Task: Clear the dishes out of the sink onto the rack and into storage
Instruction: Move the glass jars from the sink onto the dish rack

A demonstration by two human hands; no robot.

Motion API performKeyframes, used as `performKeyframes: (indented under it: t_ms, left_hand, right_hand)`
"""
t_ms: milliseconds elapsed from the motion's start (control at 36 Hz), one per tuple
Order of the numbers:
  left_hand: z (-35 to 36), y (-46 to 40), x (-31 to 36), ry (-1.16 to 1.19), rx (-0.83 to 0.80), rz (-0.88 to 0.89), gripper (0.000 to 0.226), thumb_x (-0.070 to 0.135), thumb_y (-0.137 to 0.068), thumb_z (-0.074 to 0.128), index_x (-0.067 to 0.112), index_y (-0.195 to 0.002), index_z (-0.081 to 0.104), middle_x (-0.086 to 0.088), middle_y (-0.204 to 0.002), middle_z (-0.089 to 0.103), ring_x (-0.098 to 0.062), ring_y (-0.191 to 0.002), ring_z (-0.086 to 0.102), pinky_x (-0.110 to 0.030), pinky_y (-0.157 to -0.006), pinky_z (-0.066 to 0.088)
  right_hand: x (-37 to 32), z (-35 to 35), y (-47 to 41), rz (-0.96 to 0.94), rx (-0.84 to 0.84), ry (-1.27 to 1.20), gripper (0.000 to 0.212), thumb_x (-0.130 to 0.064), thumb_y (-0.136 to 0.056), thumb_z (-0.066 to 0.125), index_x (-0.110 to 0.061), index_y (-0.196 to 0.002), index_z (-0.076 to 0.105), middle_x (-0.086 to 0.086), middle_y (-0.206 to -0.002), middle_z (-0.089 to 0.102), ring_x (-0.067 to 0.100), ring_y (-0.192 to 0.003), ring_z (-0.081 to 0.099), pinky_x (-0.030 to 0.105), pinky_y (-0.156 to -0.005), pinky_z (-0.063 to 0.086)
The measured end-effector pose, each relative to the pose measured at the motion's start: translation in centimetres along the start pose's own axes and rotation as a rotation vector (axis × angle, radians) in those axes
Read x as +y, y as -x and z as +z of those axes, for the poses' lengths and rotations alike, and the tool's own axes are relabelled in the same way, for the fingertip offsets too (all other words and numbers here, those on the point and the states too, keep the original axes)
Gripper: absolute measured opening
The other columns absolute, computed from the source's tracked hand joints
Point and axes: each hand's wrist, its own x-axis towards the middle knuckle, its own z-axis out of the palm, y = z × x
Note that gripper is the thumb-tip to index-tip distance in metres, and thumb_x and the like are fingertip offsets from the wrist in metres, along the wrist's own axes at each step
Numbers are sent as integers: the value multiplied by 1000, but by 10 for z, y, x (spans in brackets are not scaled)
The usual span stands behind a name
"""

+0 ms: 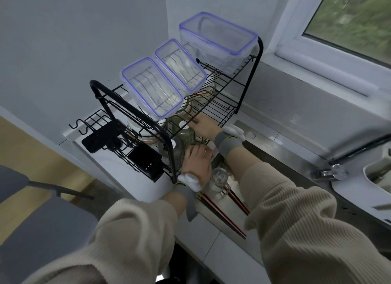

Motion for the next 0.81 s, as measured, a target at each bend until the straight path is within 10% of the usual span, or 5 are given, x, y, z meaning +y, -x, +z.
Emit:
performKeyframes:
  t_ms: [139,278,528,806]
  left_hand:
    - [7,6,7,154,4,267,24,-1,-62,75,6,-85,69,-13,-95,66,-33,-90,64,-30,-85,29]
    - [28,13,12,89,-183,242,38,18,-89,48,15,-127,55,-3,-135,47,-22,-127,39,-24,-102,20]
    - [48,11,36,69,-309,200,32,20,-93,45,11,-122,55,-9,-131,47,-25,-122,41,-29,-94,26]
    - [110,29,58,26,-480,-38,46,30,-97,44,14,-139,39,-11,-141,40,-27,-128,40,-35,-103,35]
  right_hand:
    - [20,-3,12,87,251,-205,39,-29,-103,36,-9,-135,45,3,-94,53,21,-86,52,33,-82,43]
    - [71,2,33,214,399,-200,36,-27,-103,36,-8,-130,49,18,-125,56,34,-111,54,38,-92,45]
    - [147,30,78,309,423,-105,31,-22,-100,41,-9,-124,55,16,-123,56,33,-112,52,37,-92,44]
    - [211,83,132,476,90,-8,31,-12,-92,49,-9,-121,59,17,-128,57,34,-116,55,37,-95,45]
